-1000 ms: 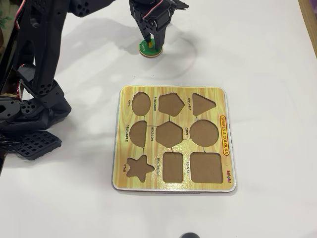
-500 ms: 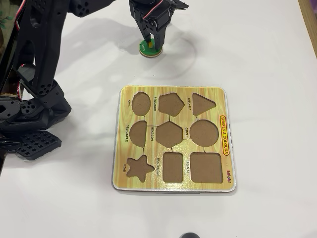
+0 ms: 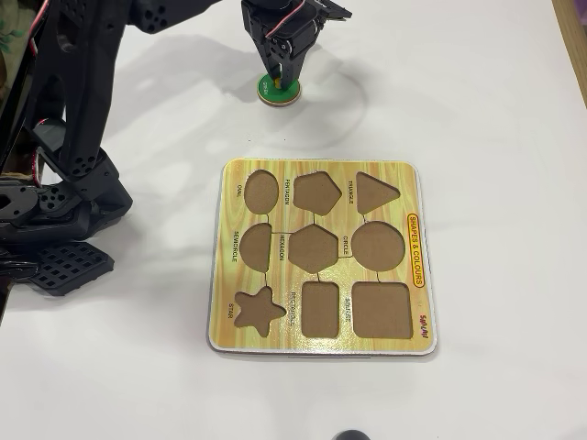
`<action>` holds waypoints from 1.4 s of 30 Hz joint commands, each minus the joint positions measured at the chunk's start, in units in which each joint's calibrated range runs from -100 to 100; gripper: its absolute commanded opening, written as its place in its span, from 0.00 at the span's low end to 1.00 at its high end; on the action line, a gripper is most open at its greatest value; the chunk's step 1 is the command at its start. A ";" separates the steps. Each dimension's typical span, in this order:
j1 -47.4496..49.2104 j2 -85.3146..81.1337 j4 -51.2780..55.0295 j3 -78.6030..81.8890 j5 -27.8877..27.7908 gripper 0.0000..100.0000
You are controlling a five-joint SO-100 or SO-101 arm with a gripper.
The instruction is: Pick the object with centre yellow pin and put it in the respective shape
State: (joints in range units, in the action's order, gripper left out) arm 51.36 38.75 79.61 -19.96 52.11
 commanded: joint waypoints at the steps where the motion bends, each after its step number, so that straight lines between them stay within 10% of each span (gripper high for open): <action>1: 0.40 -0.67 0.52 0.54 -0.07 0.01; 18: -3.80 -18.41 -0.35 11.24 0.25 0.01; 42: -37.98 -28.79 -0.26 11.96 0.14 0.01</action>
State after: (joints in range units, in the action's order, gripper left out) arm 16.84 13.32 79.52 -6.65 52.11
